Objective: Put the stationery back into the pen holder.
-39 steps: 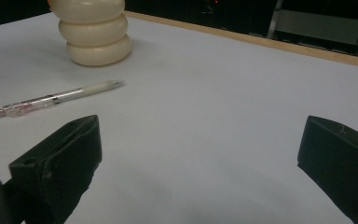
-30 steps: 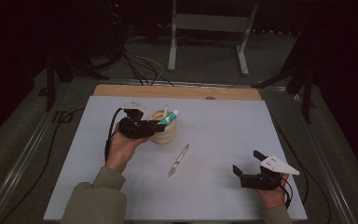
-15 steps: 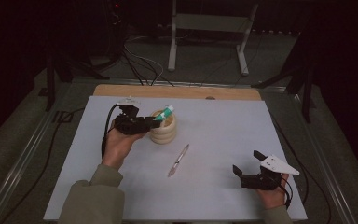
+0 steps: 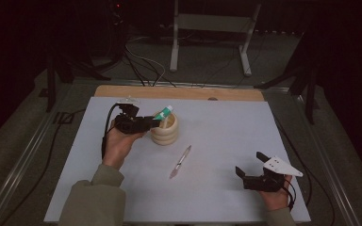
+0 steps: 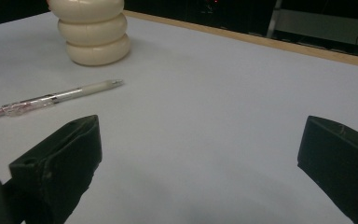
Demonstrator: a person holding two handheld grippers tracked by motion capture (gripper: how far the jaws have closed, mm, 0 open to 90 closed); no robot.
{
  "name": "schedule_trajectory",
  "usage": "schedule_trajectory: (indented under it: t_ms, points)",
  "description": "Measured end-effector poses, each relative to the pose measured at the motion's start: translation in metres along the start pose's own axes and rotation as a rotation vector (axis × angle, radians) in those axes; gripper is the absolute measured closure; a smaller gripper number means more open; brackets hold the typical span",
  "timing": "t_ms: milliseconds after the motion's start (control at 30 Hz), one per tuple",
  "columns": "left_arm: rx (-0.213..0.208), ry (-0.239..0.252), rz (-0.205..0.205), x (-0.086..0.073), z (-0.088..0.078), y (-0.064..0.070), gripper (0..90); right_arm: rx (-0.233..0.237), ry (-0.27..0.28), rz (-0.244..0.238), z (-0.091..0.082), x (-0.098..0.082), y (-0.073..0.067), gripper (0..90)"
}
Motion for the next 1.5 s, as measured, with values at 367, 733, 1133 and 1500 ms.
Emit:
schedule_trajectory:
  t_ms: [367, 733, 1133, 1500]
  points:
    - [0.032, -0.008, -0.016, 0.000, 0.003, -0.008, 66.1, 0.000, 0.000, -0.001, 0.000, 0.000, 0.000, 0.0]
    - [0.064, -0.011, -0.042, 0.001, 0.005, -0.016, 66.0, 0.000, 0.000, -0.001, 0.000, 0.000, 0.000, 0.0]
    - [0.101, -0.024, -0.062, 0.000, 0.010, -0.023, 65.9, 0.001, -0.001, -0.002, 0.000, 0.000, 0.000, 0.0]
    - [0.125, -0.032, -0.074, 0.000, 0.012, -0.027, 65.8, 0.001, -0.003, 0.000, 0.000, 0.000, 0.000, 0.0]
Point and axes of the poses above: each handheld gripper's, and its own axes: z roughly forward along the jaws, x roughly out of its top, y roughly to its right, the point moved 7 cm from there along z, roughly forward along the jaws, and after that the axes turned 12 degrees about -z, right-handed, at the moved point
